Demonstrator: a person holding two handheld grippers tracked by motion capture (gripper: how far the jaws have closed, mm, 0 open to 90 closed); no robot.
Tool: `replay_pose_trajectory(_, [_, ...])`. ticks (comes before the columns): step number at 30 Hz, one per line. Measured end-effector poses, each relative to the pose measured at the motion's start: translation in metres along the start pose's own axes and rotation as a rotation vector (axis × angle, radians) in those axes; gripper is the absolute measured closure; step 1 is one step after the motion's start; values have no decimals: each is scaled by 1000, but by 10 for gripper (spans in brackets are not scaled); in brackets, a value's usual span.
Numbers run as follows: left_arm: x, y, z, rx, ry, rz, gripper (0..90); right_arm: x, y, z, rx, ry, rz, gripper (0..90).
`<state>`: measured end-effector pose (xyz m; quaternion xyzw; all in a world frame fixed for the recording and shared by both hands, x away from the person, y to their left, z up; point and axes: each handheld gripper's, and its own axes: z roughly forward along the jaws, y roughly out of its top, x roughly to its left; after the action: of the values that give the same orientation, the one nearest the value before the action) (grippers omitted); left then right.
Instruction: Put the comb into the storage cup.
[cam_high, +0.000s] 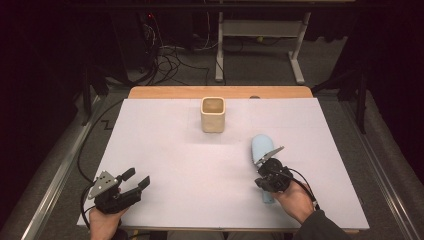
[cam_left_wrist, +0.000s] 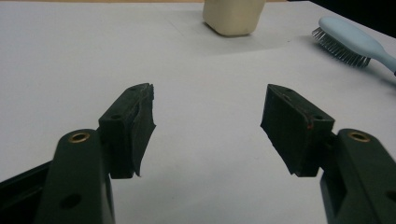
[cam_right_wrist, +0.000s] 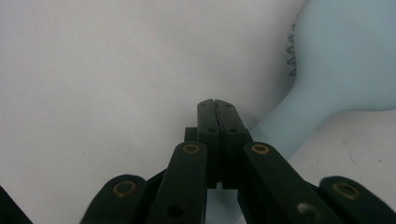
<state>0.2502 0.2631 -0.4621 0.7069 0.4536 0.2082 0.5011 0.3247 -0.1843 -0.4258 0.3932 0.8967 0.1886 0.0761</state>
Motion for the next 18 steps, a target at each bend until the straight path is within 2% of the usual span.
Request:
replay_pose_trajectory(9, [0,0,0,0,1,1,348,-7,-4,-5,-1,-15,25,900])
replay_pose_trajectory(18, [0,0,0,0,1,0,348,-14,-7,-8,3,-46,28,900])
